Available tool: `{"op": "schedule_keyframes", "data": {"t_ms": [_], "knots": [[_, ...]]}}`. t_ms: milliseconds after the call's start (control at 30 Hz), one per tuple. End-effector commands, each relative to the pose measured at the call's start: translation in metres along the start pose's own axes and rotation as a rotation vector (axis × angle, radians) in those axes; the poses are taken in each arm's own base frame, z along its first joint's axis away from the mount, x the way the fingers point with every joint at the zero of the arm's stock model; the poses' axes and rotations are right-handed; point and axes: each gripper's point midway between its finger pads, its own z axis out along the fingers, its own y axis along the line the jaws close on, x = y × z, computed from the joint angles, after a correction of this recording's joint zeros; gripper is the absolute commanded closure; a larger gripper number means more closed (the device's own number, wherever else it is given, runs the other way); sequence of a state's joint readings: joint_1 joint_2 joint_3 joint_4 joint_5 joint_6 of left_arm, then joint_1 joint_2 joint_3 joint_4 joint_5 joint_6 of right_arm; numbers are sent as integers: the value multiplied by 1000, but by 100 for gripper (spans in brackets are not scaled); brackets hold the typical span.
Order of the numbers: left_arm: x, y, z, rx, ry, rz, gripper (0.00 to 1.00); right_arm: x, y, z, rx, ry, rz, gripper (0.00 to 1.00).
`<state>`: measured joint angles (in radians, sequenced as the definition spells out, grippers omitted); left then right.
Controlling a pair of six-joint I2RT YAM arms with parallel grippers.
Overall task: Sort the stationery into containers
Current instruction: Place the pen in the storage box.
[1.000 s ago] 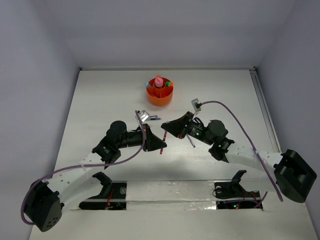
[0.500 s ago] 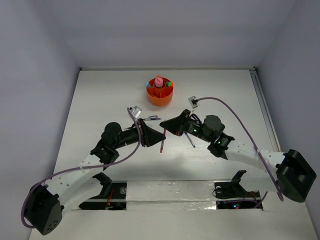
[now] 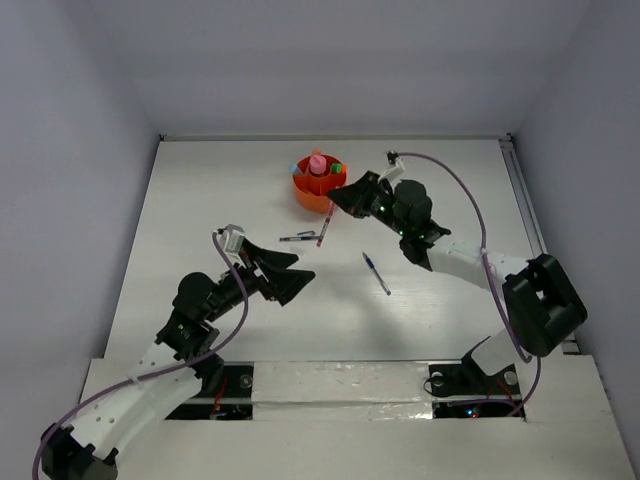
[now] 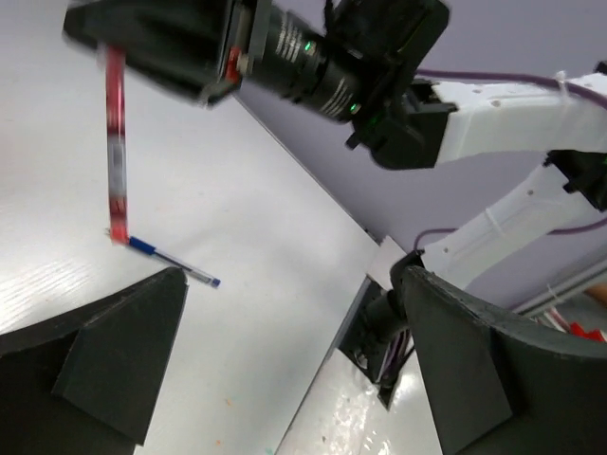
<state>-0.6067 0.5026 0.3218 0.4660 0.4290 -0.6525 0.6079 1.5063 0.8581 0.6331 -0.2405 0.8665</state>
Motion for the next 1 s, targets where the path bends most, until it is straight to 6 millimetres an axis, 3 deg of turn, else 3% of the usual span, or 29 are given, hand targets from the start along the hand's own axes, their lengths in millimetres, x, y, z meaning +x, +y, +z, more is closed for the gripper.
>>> {"op": "schedule_keyframes", "data": {"t_ms": [0,33,67,133,167,233,267,333,600,967], "knots": [[-3,23,-7,-116,-53,12,1,-73,21,22,35,-208,-211,100],[-1,27,-9,-134,-58,11,1,-87,-1,28,127,-261,-239,100],[-4,32,-11,-158,-82,13,1,-105,5,35,140,-312,-264,100],[3,42,-14,-185,-90,8,1,-123,-22,45,240,-369,-315,100],[1,45,-15,-194,-115,10,1,-142,-21,49,256,-420,-337,100],[9,55,-17,-217,-120,4,1,-156,-34,56,314,-458,-387,100],[7,58,-17,-225,-134,6,1,-152,-49,66,342,-445,-398,100],[12,66,-17,-241,-131,9,2,-167,-55,73,381,-477,-438,100],[8,88,-12,-328,-146,77,2,-162,-101,94,474,-457,-517,100],[15,100,-10,-367,-122,91,1,-132,-133,100,477,-405,-523,97]]}}
